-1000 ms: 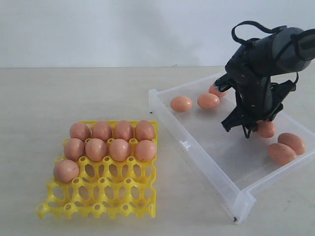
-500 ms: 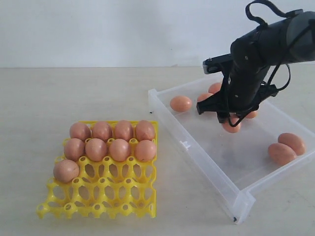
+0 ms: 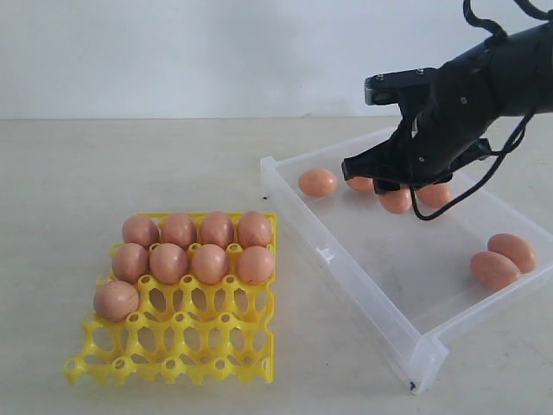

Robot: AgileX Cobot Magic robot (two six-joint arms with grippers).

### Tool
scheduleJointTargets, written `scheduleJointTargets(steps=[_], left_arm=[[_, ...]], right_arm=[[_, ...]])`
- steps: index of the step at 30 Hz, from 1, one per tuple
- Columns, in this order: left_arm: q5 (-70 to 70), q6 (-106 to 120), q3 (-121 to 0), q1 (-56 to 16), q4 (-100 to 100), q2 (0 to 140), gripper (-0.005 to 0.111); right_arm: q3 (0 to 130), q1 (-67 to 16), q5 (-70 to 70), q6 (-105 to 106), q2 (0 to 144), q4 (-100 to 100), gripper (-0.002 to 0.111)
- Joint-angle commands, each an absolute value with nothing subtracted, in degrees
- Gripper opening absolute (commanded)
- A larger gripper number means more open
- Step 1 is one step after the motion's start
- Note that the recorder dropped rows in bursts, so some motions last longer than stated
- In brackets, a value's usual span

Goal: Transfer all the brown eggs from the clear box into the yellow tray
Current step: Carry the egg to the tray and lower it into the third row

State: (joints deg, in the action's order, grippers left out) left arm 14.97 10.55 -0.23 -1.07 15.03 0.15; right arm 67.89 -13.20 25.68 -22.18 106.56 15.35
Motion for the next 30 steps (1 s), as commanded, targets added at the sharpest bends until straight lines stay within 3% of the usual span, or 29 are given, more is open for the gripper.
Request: scheduleJointTargets(steps=[1,10,20,30], left_arm=[[14.61,10.07,0.0,-1.28,15.19,0.0,0.004],[14.61,10.07,0.0,-1.28,15.19,0.0,0.004],[14.61,10.07,0.0,-1.28,15.19,0.0,0.004],[14.61,10.07,0.0,-1.28,15.19,0.0,0.004]], right_arm=[[62.61,-13.3,14.12,-22.59,102.98,13.89,0.0],[47.48,-15.45,-14.69,-23.0,93.55,12.31,0.0],[41.99,-34.05,-47.68,-27.08,95.56,19.62,0.0],[45.26,-38.8,-53.5,-27.1,107.7,18.58,0.0]])
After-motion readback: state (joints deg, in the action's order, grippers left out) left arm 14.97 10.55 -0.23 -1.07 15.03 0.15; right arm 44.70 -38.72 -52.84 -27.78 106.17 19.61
